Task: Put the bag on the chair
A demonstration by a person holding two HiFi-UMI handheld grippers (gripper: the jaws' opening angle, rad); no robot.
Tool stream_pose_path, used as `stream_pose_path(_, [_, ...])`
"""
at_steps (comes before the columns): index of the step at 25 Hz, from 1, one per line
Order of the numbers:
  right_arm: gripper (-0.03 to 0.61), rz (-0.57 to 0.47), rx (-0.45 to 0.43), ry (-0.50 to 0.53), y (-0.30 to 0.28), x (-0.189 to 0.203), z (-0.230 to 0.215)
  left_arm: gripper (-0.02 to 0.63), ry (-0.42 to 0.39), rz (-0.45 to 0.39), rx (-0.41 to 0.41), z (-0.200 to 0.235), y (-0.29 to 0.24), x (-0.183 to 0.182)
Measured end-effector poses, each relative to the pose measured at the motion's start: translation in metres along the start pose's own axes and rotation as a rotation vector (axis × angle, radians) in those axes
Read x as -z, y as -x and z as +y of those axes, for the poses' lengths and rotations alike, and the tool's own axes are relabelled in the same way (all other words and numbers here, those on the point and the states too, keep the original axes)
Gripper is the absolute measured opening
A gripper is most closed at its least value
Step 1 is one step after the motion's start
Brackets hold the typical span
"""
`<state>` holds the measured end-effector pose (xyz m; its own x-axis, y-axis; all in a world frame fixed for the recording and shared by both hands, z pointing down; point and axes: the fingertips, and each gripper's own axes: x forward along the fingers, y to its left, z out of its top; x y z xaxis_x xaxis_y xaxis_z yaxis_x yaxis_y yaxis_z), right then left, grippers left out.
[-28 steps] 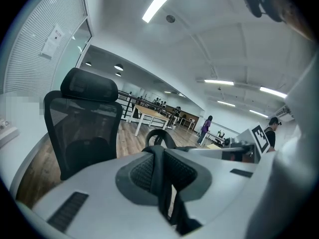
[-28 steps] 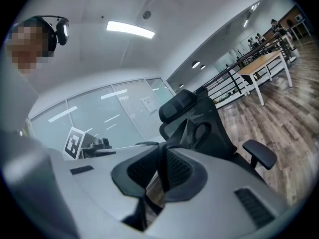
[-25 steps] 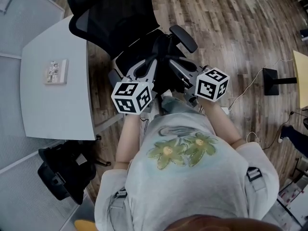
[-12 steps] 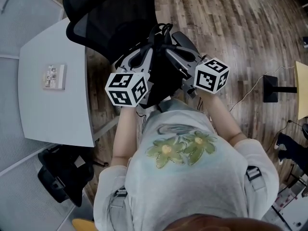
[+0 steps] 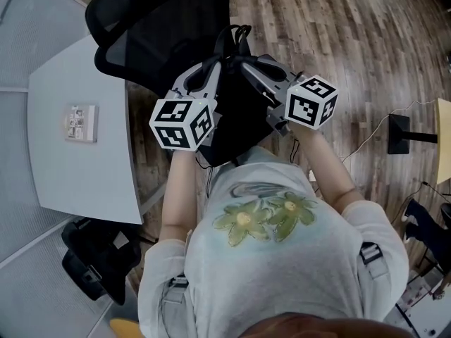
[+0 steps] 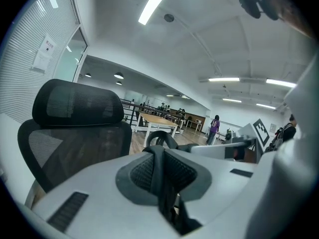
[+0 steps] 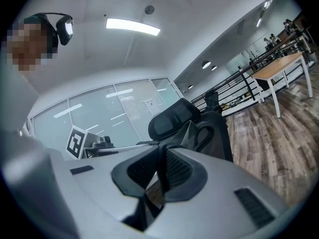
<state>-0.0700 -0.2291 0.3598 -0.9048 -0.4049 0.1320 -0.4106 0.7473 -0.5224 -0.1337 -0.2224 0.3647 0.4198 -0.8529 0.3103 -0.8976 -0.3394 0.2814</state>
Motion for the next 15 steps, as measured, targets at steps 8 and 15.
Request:
stream_pose_path(8, [0.043,0.011,0.001,0.015,-0.028,-0.018,-0.033,0.049,-0.029,0.018,0.004,0.025,-0.034,-0.012])
stream_pose_path(15, [0.043,0.026,0.011,-0.021,-0.049,-0.017,-0.063,0.049,-0.003,0.036,0.007,0.048,-0.060,-0.008])
